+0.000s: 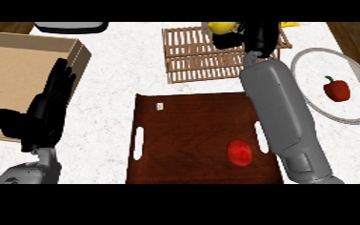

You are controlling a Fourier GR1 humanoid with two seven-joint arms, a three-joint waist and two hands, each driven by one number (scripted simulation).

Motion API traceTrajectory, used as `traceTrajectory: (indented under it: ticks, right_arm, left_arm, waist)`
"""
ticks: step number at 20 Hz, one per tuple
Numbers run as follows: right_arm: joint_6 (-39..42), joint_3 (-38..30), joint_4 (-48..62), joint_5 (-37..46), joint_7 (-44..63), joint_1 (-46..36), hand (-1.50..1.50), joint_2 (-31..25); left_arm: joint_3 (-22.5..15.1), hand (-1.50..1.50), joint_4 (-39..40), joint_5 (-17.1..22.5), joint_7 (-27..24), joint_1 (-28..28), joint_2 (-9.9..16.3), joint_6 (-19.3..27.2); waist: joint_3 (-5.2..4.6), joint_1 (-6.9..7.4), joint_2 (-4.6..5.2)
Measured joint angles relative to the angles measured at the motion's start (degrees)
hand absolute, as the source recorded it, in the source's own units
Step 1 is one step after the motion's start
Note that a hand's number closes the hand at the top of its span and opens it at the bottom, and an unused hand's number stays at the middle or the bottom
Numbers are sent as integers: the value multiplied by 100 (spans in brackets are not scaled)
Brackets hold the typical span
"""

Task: Pick the lemon from the tray and place it in the tiered shelf

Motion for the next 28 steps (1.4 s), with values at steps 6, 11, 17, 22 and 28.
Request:
traceTrajectory:
  ticks: [6, 11, 17, 22, 28]
  right_arm:
    - [-35, -404, 993, -547, -574, -483, -150, -71]
    - [-12, -602, 1303, -949, -1100, -599, -150, -137]
    - [-151, -875, 1085, -1470, -1587, -635, -150, -140]
    - [-114, -915, 140, -1603, -1105, -385, -150, -315]
    - [244, -1106, -1170, -1778, -212, 242, -150, -800]
  left_arm:
    - [-28, 0, 12, -59, -169, 133, -124, -28]
    - [-20, 0, -15, -86, -140, 168, -178, -56]
    - [114, 0, 98, -21, -213, 149, -140, -159]
    - [148, 0, -8, -83, -80, 155, -131, -108]
    - [227, 0, 51, -89, -130, 185, -138, -111]
  waist:
    - [1, 1, -1]
    - [5, -26, -9]
    - [9, -49, -9]
    - [1, -123, -49]
    - [-2, -201, -68]
